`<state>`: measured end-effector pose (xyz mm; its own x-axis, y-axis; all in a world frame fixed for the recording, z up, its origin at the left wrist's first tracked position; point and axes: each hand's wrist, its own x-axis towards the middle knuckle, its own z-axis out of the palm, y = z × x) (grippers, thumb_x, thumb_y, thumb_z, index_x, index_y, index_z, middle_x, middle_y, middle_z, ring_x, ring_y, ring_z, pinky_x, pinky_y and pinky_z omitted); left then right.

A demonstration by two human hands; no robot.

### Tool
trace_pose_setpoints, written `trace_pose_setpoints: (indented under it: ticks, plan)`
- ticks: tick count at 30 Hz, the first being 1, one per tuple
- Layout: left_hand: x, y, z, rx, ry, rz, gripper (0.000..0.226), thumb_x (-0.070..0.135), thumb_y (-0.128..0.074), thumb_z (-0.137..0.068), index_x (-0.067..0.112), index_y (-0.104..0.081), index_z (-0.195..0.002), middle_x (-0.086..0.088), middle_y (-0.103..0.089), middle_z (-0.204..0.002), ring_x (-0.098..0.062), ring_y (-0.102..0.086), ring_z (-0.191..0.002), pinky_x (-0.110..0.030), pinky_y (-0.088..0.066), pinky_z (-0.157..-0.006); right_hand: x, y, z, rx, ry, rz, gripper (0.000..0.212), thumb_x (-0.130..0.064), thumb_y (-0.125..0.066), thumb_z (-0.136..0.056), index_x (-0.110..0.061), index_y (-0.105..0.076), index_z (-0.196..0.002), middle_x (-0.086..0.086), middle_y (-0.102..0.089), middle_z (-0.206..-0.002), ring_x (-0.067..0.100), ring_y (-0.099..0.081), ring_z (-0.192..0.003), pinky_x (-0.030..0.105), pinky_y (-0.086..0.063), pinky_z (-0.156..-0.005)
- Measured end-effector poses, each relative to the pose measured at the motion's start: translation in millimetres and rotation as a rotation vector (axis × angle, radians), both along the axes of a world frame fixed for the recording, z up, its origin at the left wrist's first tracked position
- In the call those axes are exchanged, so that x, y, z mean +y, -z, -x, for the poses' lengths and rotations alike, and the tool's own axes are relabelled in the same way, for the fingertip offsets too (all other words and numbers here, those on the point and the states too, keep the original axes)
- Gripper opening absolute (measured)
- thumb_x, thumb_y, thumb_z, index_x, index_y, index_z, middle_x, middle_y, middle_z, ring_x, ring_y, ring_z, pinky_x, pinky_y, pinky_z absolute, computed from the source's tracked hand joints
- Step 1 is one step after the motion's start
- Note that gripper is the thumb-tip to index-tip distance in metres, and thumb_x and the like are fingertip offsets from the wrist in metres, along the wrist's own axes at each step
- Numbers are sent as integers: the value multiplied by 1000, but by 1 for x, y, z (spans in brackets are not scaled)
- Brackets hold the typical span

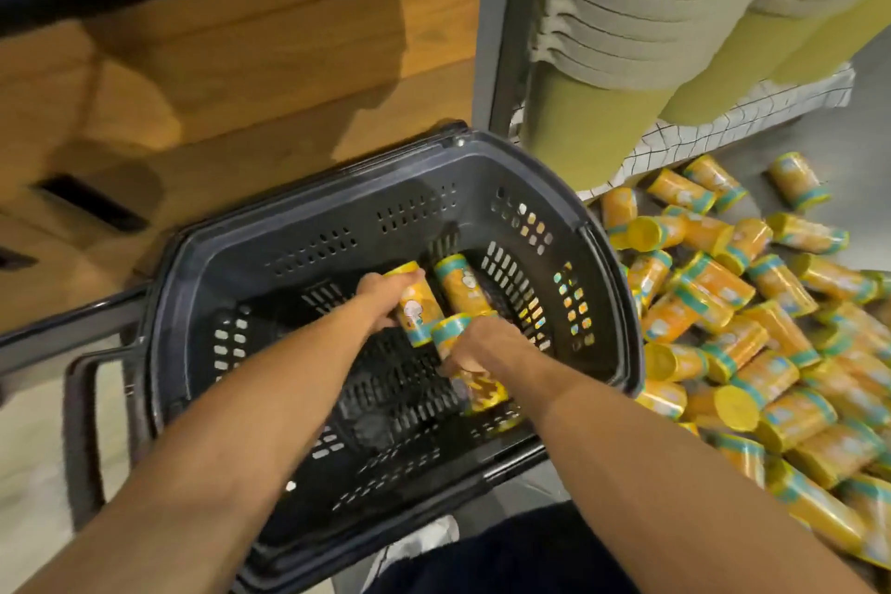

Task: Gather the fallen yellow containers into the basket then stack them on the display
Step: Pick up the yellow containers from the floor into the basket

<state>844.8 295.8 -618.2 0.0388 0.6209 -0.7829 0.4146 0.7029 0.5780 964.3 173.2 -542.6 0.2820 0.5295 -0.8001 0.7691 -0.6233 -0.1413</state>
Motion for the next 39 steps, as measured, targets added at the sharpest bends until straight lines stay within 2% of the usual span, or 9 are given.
trace_pose_setpoints:
  ticks: [6, 12, 15, 19, 23, 27, 31, 36, 39]
  plan:
    - [-1, 47, -1, 114, 83, 11, 47, 42, -92, -72, 7, -70, -95, -8, -73, -88, -23, -73, -81, -36, -61, -62, 19, 45, 14, -64, -270, 114, 54, -45, -66, -94, -11, -62, -136, 10, -63, -138, 31, -60, -128, 40, -50, -100]
    - [8, 120, 6, 174, -6, -8, 99, 78, -83, -22, 14, -75, -97, -7, -77, -100, -27, -74, -90, -47, -65, -77, 27, 60, 11, -39, -304, 205, 46, -34, -60, -101, -4, -59, -135, 15, -60, -140, 33, -57, -129, 43, -48, -105]
    - [9, 103, -3, 189, -26, -46, 86, 72, -90, -44, 9, -72, -99, -9, -73, -98, -29, -69, -92, -43, -62, -83, 29, 60, 5, 27, -250, 203, 47, -33, -58, -103, -1, -56, -138, 17, -60, -140, 33, -58, -128, 41, -50, -105]
    - [9, 123, -6, 241, -90, -50, 96, 88, -77, -26, 12, -70, -84, -11, -76, -94, -33, -72, -87, -46, -61, -85, 30, 69, -1, 85, -189, 216, 54, -37, -66, -99, 0, -56, -136, 19, -60, -135, 36, -62, -122, 46, -51, -106]
    - [6, 114, -11, 263, -129, -77, 77, 81, -84, -48, 12, -64, -75, -9, -72, -85, -30, -70, -80, -42, -60, -84, 34, 76, -8, 123, -188, 242, 34, -32, -63, -101, -4, -63, -120, 18, -65, -126, 33, -64, -119, 43, -50, -108]
    - [13, 160, -14, 206, -233, -10, 127, 95, -76, -13, 6, -71, -103, -12, -75, -94, -32, -73, -82, -49, -63, -79, 36, 87, -8, 122, -205, 264, 49, -39, -68, -98, -3, -59, -129, 14, -64, -128, 33, -64, -121, 44, -51, -105]
    - [8, 116, -29, 214, -65, -71, 88, 82, -83, -43, 12, -75, -97, -8, -76, -97, -29, -73, -89, -43, -62, -84, 35, 109, 7, 8, -300, 261, 81, -61, -75, -84, -10, -51, -143, 10, -61, -136, 31, -60, -124, 43, -54, -101]
    - [7, 106, -33, 232, -30, -36, 80, 77, -86, -49, 11, -74, -94, -9, -76, -99, -29, -74, -88, -43, -63, -83, 38, 117, 4, -9, -325, 295, 81, -64, -73, -84, -11, -54, -142, 10, -62, -136, 31, -61, -124, 42, -54, -100]
    - [8, 103, -35, 192, -45, -16, 76, 71, -87, -58, 8, -75, -98, -9, -76, -101, -28, -74, -89, -43, -63, -84, 47, 99, -7, 6, -250, 257, 59, -44, -72, -94, -5, -57, -135, 12, -65, -131, 30, -65, -119, 39, -55, -98]
